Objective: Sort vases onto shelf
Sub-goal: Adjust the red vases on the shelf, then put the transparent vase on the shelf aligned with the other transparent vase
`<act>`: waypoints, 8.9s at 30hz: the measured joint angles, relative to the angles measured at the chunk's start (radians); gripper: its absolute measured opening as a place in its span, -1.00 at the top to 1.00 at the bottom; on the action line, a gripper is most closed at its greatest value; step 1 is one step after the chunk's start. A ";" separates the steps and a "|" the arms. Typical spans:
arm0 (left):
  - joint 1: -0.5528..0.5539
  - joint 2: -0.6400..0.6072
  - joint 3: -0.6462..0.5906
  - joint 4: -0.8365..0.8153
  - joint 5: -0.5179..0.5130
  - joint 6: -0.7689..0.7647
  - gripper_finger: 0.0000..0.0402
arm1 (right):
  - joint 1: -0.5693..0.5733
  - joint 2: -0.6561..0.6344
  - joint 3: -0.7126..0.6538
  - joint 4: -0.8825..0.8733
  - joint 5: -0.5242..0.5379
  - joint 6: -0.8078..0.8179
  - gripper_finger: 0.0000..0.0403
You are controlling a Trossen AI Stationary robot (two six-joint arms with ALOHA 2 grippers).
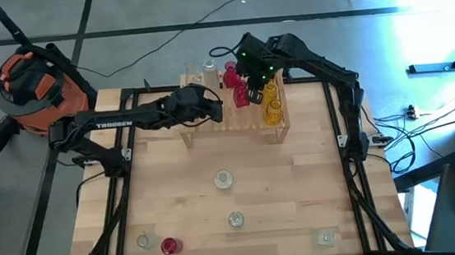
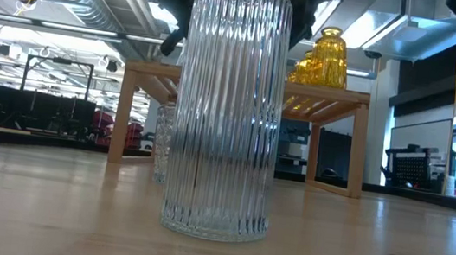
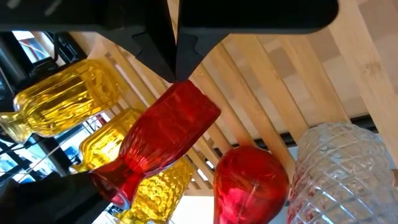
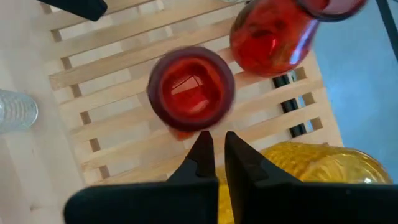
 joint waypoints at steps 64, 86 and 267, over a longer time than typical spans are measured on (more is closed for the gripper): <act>-0.004 -0.004 0.000 -0.032 -0.013 0.003 1.00 | -0.113 0.046 0.049 0.372 -0.101 0.059 1.00; -0.017 -0.004 0.000 -0.031 -0.015 0.003 1.00 | -0.120 0.090 0.048 0.348 -0.084 0.028 1.00; 0.280 0.411 1.083 -1.503 0.192 0.693 0.70 | 0.130 -0.633 -0.502 0.319 -0.119 0.245 1.00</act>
